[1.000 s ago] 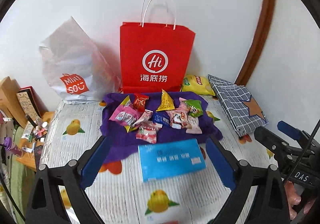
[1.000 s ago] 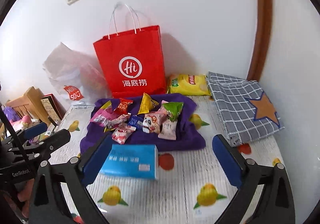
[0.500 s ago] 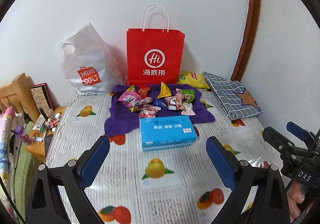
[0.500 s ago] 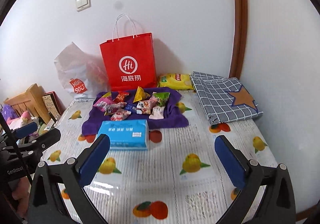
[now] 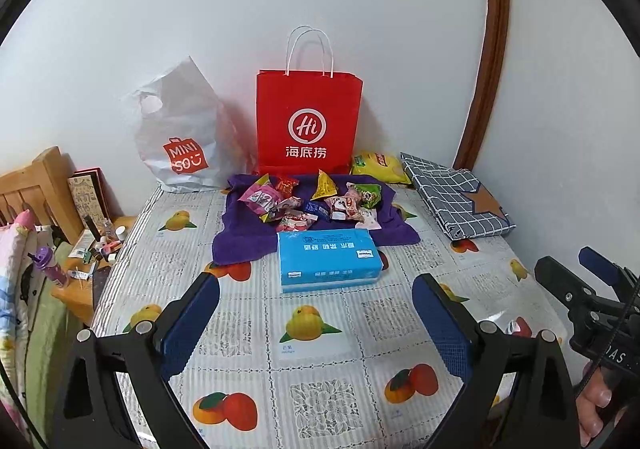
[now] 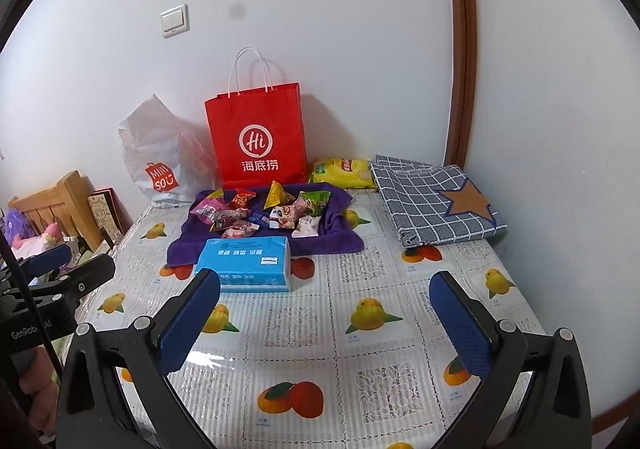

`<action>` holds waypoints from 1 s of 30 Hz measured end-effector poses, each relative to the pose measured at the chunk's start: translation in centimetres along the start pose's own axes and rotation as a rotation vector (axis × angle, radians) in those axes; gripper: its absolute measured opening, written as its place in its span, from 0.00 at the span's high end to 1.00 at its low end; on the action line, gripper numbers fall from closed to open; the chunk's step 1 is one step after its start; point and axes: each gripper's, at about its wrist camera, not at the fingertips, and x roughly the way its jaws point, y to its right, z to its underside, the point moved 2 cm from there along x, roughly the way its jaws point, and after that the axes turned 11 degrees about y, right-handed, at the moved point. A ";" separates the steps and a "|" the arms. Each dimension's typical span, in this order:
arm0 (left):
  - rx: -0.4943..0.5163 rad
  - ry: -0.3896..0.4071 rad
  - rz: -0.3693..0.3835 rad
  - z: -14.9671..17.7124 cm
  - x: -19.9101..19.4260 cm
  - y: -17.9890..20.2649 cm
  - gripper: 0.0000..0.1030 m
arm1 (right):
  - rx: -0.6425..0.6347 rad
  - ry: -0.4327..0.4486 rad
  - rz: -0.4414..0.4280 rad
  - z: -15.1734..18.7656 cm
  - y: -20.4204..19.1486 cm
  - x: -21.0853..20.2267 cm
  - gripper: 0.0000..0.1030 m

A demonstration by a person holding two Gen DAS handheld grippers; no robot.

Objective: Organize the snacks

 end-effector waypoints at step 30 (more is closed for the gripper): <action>0.007 0.002 0.005 0.3 -0.3 0.4 0.05 | -0.015 0.014 -0.014 0.2 -0.5 -0.8 0.00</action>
